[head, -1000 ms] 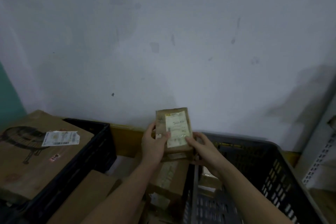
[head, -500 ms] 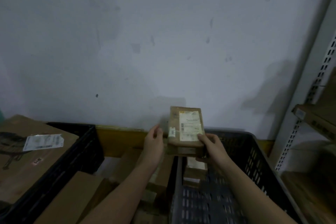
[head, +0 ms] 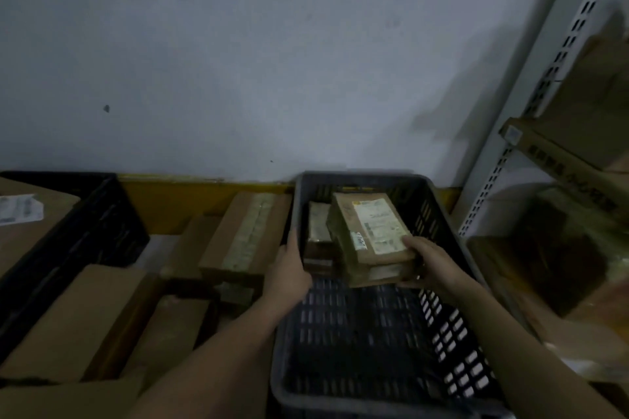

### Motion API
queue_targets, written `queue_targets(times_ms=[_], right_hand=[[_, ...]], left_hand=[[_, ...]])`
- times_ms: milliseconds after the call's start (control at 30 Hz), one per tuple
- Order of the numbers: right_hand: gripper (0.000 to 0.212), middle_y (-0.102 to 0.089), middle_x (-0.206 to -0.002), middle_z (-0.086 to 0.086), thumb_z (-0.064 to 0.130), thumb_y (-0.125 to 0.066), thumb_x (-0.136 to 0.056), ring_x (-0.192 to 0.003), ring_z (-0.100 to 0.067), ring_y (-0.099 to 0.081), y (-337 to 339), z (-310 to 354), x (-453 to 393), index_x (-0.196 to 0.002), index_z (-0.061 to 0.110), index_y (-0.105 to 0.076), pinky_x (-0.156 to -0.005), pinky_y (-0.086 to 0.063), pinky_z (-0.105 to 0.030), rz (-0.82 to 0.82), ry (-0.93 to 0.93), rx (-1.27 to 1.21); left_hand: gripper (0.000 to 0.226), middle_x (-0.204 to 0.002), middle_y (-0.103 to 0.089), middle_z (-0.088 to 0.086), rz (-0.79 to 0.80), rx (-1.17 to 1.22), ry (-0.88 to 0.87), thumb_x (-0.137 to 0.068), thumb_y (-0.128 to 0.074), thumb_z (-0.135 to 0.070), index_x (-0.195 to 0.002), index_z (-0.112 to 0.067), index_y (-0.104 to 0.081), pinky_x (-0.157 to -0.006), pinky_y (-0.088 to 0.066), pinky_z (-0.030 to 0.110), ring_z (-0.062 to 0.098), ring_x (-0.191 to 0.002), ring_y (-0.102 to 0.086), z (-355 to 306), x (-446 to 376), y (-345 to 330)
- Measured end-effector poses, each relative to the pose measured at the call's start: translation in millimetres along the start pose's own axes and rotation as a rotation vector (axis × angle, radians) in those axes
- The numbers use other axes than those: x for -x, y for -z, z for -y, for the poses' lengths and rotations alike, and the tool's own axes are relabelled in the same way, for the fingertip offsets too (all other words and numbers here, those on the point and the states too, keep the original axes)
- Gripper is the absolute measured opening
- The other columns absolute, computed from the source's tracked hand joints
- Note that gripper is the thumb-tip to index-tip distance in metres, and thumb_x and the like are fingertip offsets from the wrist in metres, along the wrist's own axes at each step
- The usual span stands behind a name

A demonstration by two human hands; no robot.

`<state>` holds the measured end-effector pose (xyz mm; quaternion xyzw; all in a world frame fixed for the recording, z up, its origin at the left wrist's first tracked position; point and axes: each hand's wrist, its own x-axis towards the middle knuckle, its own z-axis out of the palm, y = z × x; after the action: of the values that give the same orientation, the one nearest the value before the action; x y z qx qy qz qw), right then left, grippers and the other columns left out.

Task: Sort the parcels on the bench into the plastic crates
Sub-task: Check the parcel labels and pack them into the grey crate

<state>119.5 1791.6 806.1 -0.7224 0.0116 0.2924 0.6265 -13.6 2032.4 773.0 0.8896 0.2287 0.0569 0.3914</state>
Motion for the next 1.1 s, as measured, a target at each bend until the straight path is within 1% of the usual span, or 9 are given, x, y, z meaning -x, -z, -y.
queue_targets(times_ms=[100,267,367,467,600,700,833,1000,1100], right_hand=[[0.028,-0.065,-0.114,-0.013,0.041,-0.054,-0.098,-0.105,-0.032,-0.063,13,-17,-3,-0.113,0.02,-0.064,-0.084,-0.058,-0.052,-0.044,-0.039,0.17],[0.042,-0.063,-0.106,-0.017,0.041,-0.043,-0.1,-0.094,-0.031,-0.06,15,-39,-28,-0.108,0.005,-0.062,-0.091,-0.052,-0.044,-0.112,-0.134,0.441],[0.051,-0.058,-0.123,-0.018,0.044,-0.041,-0.102,-0.108,-0.035,-0.057,5,-58,-48,-0.128,0.003,-0.052,-0.096,-0.049,-0.047,-0.138,-0.164,0.473],[0.057,-0.054,-0.135,-0.022,0.042,-0.04,-0.103,-0.116,-0.038,-0.056,-12,-72,-68,-0.142,0.0,-0.043,-0.101,-0.048,-0.048,-0.175,-0.132,0.419],[0.06,-0.043,-0.148,-0.025,0.037,-0.039,-0.106,-0.135,-0.04,-0.043,-32,-81,-90,-0.148,-0.003,-0.029,-0.112,-0.037,-0.041,-0.242,-0.091,0.354],[0.06,-0.042,-0.149,-0.024,0.041,-0.038,-0.105,-0.135,-0.041,-0.043,-40,-89,-108,-0.15,0.002,-0.027,-0.114,-0.034,-0.045,-0.282,-0.103,0.3],[0.056,-0.046,-0.146,-0.023,0.044,-0.032,-0.105,-0.132,-0.04,-0.045,-23,-100,-125,-0.145,0.008,-0.046,-0.113,-0.034,-0.042,-0.364,-0.14,0.335],[0.046,-0.058,-0.136,-0.02,0.032,-0.038,-0.107,-0.125,-0.036,-0.054,-12,-108,-131,-0.137,0.001,-0.054,-0.109,-0.042,-0.04,-0.332,-0.062,0.218],[0.045,-0.061,-0.13,-0.02,0.031,-0.039,-0.107,-0.122,-0.035,-0.056,-17,-112,-129,-0.133,0.0,-0.058,-0.106,-0.044,-0.04,-0.375,-0.006,0.203]], left_hand=[[0.099,-0.148,-0.042,0.006,-0.003,-0.067,0.021,-0.09,-0.058,-0.01,-0.155,-0.041,0.01,-0.092,-0.054,0.044,0.025,-0.115,-0.057,-4,4,2],[0.092,-0.156,-0.023,0.013,0.031,-0.278,0.035,-0.095,-0.053,-0.008,-0.157,-0.028,0.011,-0.072,-0.051,0.035,0.029,-0.102,-0.059,-15,12,4],[0.095,-0.163,0.0,0.014,0.064,-0.442,0.007,-0.093,-0.056,-0.006,-0.157,-0.027,0.01,-0.07,-0.049,0.033,0.031,-0.107,-0.057,-21,14,5],[0.102,-0.162,0.021,0.015,0.092,-0.659,-0.041,-0.09,-0.062,-0.006,-0.158,-0.025,0.012,-0.079,-0.053,0.036,0.039,-0.133,-0.038,-27,11,1],[0.096,-0.161,0.027,0.017,0.145,-0.751,-0.038,-0.096,-0.058,-0.028,-0.157,-0.019,0.015,-0.079,-0.051,0.037,0.043,-0.138,-0.028,-29,1,-1],[0.087,-0.163,0.02,0.013,0.11,-0.563,-0.036,-0.1,-0.051,-0.031,-0.158,-0.018,0.012,-0.079,-0.049,0.037,0.037,-0.124,-0.048,-28,-18,7],[0.09,-0.165,0.012,0.014,0.052,-0.44,0.023,-0.097,-0.056,-0.014,-0.158,-0.016,0.01,-0.068,-0.043,0.031,0.033,-0.106,-0.061,-28,-32,6],[0.095,-0.166,0.008,0.012,0.013,-0.441,0.019,-0.094,-0.059,-0.01,-0.157,-0.014,0.012,-0.046,-0.027,0.021,0.017,-0.074,-0.048,-25,-34,4],[0.096,-0.165,0.009,0.013,0.012,-0.453,0.012,-0.094,-0.058,-0.007,-0.157,-0.013,0.014,-0.044,-0.025,0.02,0.015,-0.066,-0.044,-25,-33,3]])
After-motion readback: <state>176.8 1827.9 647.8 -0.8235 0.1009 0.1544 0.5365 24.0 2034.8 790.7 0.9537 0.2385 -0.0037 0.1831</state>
